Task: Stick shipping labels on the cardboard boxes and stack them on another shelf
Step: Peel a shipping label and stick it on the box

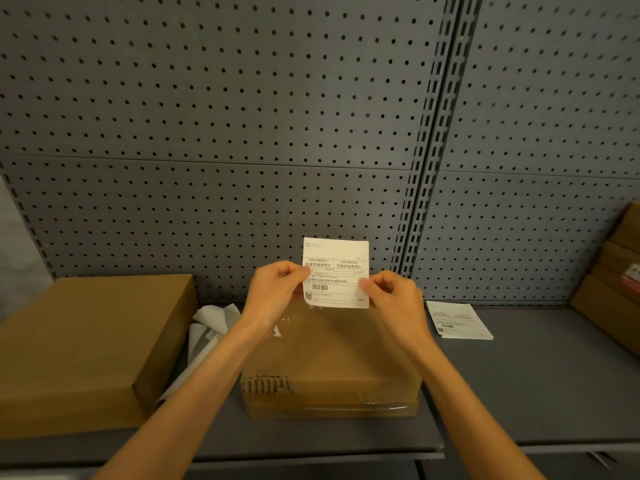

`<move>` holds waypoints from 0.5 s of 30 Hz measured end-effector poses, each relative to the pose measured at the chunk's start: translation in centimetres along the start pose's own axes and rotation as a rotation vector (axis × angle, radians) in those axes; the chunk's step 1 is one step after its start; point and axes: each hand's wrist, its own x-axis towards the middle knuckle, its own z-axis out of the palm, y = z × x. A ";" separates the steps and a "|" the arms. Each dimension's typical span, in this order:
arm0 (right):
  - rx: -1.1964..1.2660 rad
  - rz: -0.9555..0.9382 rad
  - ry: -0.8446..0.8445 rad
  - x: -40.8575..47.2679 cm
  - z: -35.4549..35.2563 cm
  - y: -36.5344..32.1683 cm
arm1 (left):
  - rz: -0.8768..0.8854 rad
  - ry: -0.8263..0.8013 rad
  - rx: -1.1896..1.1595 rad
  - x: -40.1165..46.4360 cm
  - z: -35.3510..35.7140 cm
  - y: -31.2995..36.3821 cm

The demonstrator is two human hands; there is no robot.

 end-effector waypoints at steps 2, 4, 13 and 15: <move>-0.036 0.004 -0.009 0.2 -0.1 0.2 | 0.049 0.032 0.137 0.4 0.0 -0.8; -0.102 0.010 -0.032 0.4 0.0 0.4 | 0.095 0.075 0.308 0.8 0.1 -1.7; -0.452 -0.034 -0.144 1.0 1.9 2.1 | 0.129 0.135 0.742 2.0 0.1 -4.7; -0.488 -0.030 -0.140 0.9 2.1 2.4 | 0.114 0.114 0.762 2.0 0.2 -5.2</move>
